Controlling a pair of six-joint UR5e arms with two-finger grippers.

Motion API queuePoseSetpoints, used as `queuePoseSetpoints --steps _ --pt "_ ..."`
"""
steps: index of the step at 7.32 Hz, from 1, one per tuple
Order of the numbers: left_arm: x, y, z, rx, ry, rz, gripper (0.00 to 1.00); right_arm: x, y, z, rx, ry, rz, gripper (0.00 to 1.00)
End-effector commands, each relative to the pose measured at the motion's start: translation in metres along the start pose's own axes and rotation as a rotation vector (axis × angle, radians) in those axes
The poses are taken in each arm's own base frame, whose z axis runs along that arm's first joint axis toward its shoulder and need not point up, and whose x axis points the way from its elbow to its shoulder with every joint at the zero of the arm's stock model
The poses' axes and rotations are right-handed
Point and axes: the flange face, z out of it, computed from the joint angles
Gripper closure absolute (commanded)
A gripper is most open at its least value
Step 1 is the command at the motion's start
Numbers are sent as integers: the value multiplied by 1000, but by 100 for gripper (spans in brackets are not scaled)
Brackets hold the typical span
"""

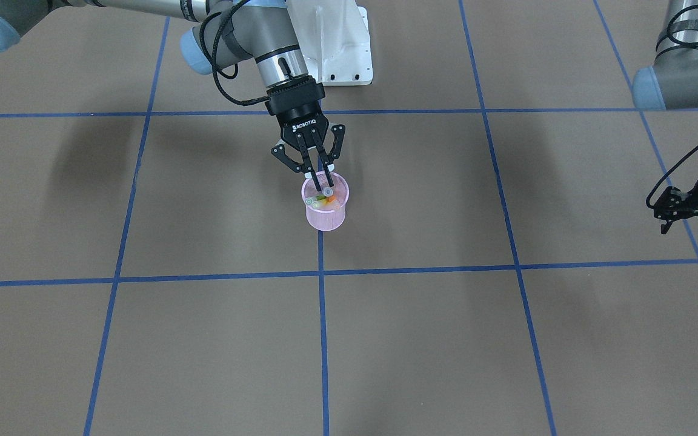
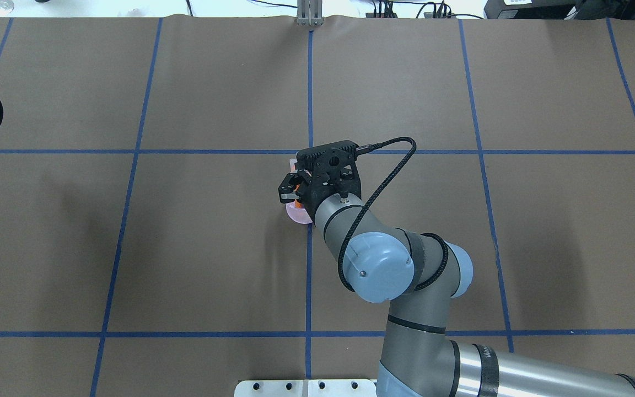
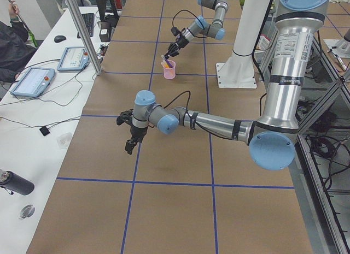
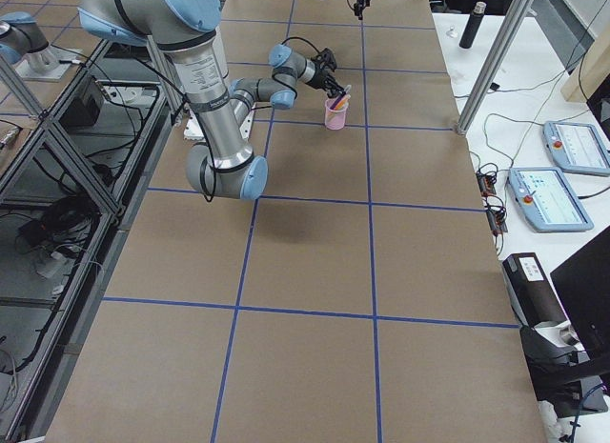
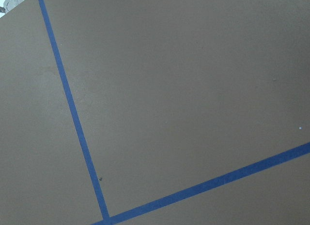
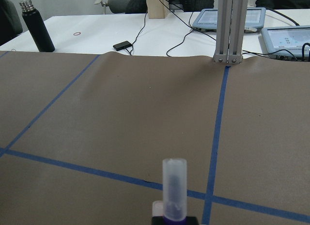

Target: Collect pens into pen holder

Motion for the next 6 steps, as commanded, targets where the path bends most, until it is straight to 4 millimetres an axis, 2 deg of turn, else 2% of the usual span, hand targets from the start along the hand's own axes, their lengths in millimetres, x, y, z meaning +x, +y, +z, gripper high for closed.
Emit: queuePoseSetpoints --steps 1,2,3,4,5,6 --pt "0 -3 1 -2 0 -1 0 -7 -13 -9 13 -30 14 0" --pt "-2 -3 3 -7 -1 -4 0 5 -37 -14 -34 -67 25 0" --pt "-11 -2 1 -5 -4 -18 1 44 -74 -18 -142 -56 28 0" --pt "-17 1 1 -41 -2 9 1 81 -99 -35 -249 13 27 0" --pt "-32 0 -4 -86 -1 52 0 114 -120 -46 -360 100 45 0" --pt "-43 1 -7 -132 -9 90 0 170 -137 -47 -486 233 98 0"
